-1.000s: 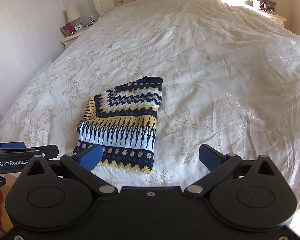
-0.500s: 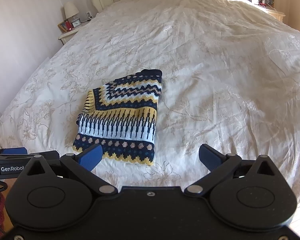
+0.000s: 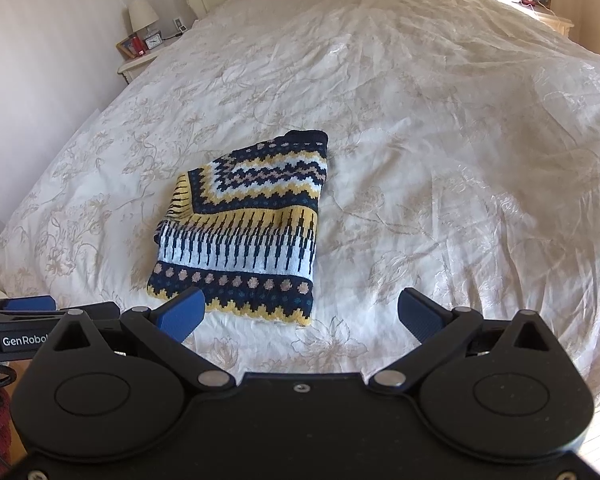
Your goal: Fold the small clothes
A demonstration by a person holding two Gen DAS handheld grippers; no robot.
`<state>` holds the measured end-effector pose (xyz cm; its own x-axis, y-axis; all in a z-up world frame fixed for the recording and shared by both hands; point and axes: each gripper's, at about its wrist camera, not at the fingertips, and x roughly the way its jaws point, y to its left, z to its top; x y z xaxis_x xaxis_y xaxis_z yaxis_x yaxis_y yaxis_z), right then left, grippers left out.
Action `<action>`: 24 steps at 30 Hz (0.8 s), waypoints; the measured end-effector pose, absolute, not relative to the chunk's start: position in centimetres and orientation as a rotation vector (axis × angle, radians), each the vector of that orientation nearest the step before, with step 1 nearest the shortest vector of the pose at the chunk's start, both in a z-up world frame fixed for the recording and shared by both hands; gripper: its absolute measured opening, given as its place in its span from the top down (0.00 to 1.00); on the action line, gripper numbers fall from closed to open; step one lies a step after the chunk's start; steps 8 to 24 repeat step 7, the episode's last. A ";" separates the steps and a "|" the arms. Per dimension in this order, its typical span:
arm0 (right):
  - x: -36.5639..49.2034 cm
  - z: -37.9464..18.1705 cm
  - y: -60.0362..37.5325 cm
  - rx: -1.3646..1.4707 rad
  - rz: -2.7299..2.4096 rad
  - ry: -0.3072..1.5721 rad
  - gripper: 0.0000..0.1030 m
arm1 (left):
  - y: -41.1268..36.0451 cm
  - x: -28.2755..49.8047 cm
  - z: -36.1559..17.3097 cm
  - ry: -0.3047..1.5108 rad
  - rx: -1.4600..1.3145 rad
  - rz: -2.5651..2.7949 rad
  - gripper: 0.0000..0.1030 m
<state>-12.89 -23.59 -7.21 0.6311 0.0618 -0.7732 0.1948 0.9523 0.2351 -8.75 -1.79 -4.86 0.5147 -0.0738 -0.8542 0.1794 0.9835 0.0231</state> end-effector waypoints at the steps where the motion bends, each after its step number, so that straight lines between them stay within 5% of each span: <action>1: -12.9 -7.3 -23.6 0.313 -0.077 0.891 0.01 | -1.8 -8.7 -4.9 1.020 0.113 -0.152 0.12; 24: -12.7 -7.5 -23.7 0.321 -0.077 0.899 0.01 | -1.8 -8.3 -4.9 1.026 0.119 -0.151 0.12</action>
